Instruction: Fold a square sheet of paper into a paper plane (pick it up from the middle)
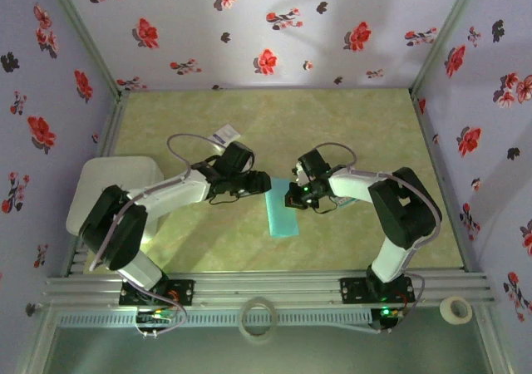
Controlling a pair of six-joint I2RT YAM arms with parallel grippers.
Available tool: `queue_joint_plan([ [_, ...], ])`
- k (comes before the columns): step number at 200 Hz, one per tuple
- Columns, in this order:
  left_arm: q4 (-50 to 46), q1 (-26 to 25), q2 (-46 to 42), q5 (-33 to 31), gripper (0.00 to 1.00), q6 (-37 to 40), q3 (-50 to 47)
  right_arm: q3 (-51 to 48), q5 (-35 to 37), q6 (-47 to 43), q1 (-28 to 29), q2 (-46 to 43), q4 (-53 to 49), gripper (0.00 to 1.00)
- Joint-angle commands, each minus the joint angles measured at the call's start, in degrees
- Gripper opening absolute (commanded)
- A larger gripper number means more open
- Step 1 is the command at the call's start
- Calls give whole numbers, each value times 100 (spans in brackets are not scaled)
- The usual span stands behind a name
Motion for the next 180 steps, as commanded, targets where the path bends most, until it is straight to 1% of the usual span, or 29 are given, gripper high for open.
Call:
queue_joint_plan([
  [1, 474, 115, -27, 407, 40, 57, -242, -86, 421, -137, -53, 271, -578, 1],
  [28, 1176, 158, 119, 1028, 23, -67, -406, -104, 467, -103, -53, 259, -603, 0],
  [50, 1746, 196, 278, 1382, 11, -265, -587, -105, 473, -94, -61, 268, -596, 0],
  [64, 1949, 213, 375, 1506, 7, -345, -666, -113, 475, -84, -61, 260, -601, 0],
  [99, 2067, 214, 653, 1636, 3, -330, -736, -113, 477, -89, -61, 229, -608, 0],
  [143, 2480, 205, 1002, 1967, 2, -461, -750, -131, 488, -64, -70, 218, -599, 0],
  [180, 2486, 205, 1223, 1978, 1, -443, -809, -118, 482, -65, -70, 236, -599, 0],
])
